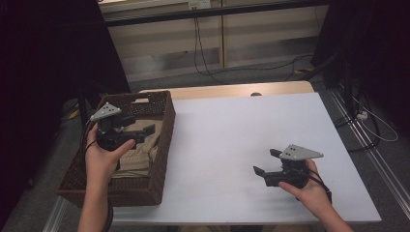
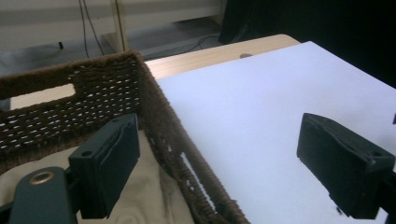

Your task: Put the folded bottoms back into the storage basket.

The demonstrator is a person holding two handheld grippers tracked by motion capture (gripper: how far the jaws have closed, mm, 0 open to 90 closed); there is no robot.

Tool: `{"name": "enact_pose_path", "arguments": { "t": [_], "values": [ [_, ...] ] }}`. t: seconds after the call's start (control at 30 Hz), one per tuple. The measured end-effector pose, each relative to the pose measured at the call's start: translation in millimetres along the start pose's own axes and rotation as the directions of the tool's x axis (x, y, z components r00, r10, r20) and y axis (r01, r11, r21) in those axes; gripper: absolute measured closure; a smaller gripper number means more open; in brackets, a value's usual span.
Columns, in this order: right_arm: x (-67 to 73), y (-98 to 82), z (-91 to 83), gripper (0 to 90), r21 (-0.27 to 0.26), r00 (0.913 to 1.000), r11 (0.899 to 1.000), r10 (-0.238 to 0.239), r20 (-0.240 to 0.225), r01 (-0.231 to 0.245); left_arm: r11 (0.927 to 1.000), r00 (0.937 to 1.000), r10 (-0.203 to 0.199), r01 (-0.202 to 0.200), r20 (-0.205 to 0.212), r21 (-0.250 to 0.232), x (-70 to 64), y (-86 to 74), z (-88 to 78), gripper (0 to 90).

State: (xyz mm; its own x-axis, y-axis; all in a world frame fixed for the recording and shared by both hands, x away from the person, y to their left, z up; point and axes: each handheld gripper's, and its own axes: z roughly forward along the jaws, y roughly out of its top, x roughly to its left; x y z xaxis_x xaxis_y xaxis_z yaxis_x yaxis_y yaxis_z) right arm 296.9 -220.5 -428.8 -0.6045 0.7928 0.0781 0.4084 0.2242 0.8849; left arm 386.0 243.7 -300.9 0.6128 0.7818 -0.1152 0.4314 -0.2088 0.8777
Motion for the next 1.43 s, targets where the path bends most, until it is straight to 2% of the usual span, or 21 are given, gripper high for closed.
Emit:
{"name": "enact_pose_path", "arguments": {
  "t": [0.13, 0.3, 0.47, 0.53, 0.87, 1.2, 1.43],
  "values": [
    [-2.5, -2.5, -3.2, 14.7, 0.003, 1.0, 1.0, -0.004, 0.004, 0.004, 0.9992, 0.9997, -0.01, 0.011, 0.022, -0.038, -6.6, -4.7, -1.5, 13.0],
    [-6.4, -7.5, -9.0, 14.5, 0.004, 0.9999, 1.0, -0.011, 0.011, 0.011, 0.9986, 0.9991, 0.009, -0.007, 0.04, -0.053, -12.2, -11.5, -2.2, 12.3],
    [-11.3, -12.7, -14.8, 14.4, 0.012, 0.9997, 1.0, -0.006, 0.024, 0.006, 0.995, 0.9985, -0.009, 0.015, 0.054, -0.099, -14.9, -17.7, -4.9, 11.8],
    [-13.1, -14.0, -17.1, 14.4, 0.01, 0.9995, 1.0, -0.004, 0.032, 0.004, 0.9939, 0.9981, -0.002, 0.008, 0.061, -0.11, -16.3, -19.5, -5.7, 11.6],
    [-20.3, -19.4, -22.7, 14.3, 0.009, 0.9989, 1.0, 0.004, 0.046, -0.004, 0.9866, 0.9975, -0.018, 0.029, 0.068, -0.161, -18.5, -25.8, -8.8, 11.0],
    [-30.2, -23.8, -30.0, 14.5, 0.005, 0.9976, 1.0, 0.022, 0.066, -0.023, 0.9814, 0.9975, 0.006, 0.008, 0.071, -0.192, -22.7, -28.0, -12.8, 10.7],
    [-30.5, -26.0, -29.3, 14.5, 0.008, 0.9977, 1.0, 0.016, 0.066, -0.016, 0.982, 0.9972, 0.007, 0.007, 0.074, -0.189, -22.6, -29.8, -12.5, 10.8]
  ]
}}
